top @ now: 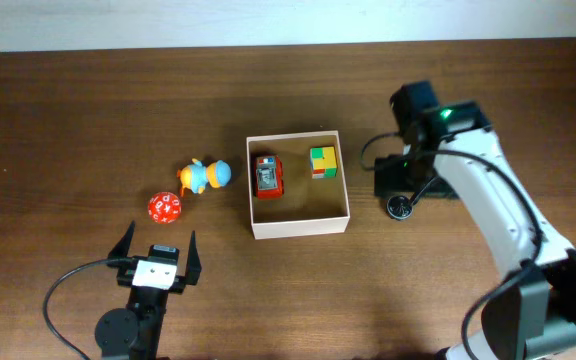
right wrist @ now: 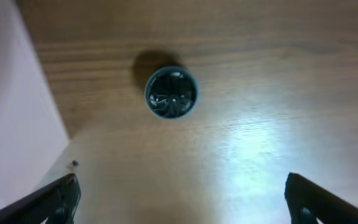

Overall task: Pack container
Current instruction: 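Lower the right gripper and grasp the black wheel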

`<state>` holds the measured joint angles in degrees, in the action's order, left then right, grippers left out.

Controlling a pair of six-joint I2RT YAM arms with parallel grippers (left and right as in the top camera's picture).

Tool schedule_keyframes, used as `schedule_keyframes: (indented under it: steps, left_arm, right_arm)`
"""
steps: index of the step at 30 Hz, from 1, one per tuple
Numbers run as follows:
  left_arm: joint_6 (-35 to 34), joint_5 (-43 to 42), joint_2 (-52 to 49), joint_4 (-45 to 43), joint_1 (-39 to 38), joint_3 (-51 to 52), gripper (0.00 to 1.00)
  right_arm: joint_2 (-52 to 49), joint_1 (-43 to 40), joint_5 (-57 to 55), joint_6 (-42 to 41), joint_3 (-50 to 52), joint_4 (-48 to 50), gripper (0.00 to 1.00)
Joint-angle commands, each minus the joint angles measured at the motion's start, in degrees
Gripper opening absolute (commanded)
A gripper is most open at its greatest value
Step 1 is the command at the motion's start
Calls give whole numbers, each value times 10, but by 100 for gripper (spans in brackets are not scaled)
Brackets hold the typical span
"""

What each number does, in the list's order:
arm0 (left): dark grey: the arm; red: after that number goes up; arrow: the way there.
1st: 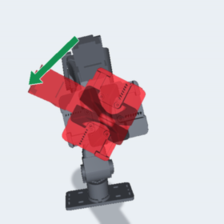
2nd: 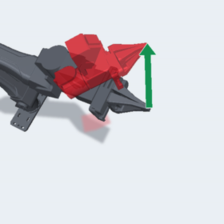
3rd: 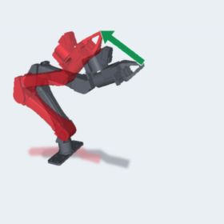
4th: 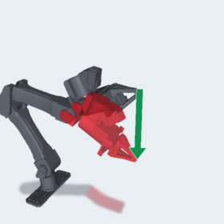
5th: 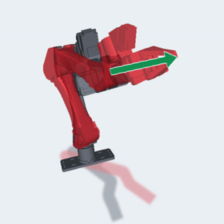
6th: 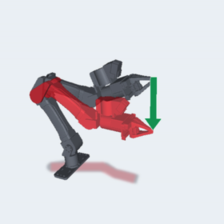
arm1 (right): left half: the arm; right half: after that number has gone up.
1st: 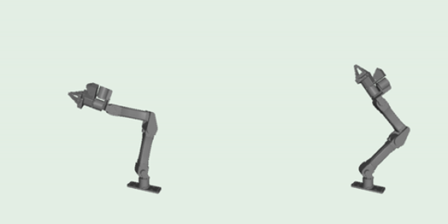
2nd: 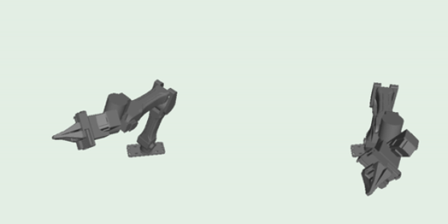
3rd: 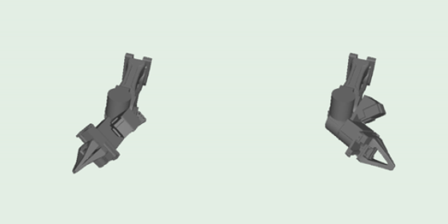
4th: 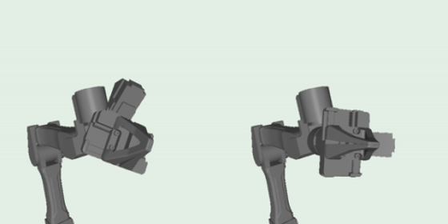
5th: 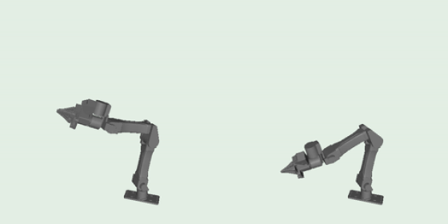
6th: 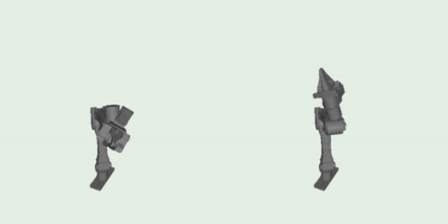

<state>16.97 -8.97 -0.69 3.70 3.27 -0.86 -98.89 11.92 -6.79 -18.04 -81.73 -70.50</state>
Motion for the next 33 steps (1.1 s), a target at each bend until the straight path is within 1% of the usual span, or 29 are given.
schedule_keyframes:
  steps: [1,3,7,11,14,20,26,33]
  left_arm:
    - [7,2,4,1,-3,4,99]
    - [7,2,4,1,-3,4,99]
    - [7,2,4,1,-3,4,99]
    - [7,2,4,1,-3,4,99]
    - [7,2,4,1,-3,4,99]
    - [7,2,4,1,-3,4,99]
    - [7,2,4,1,-3,4,99]
    - [7,2,4,1,-3,4,99]
  right_arm:
    - [7,-16,3,-7,48,42,99]
    - [7,-29,6,-7,70,72,96]
    - [6,-47,23,-7,117,141,92]
    - [4,-49,49,9,165,221,91]
    - [1,-49,62,13,191,261,91]
    - [-2,-49,64,15,211,290,90]
    - [-7,-49,64,17,240,328,86]
    - [-26,-49,66,17,246,339,85]
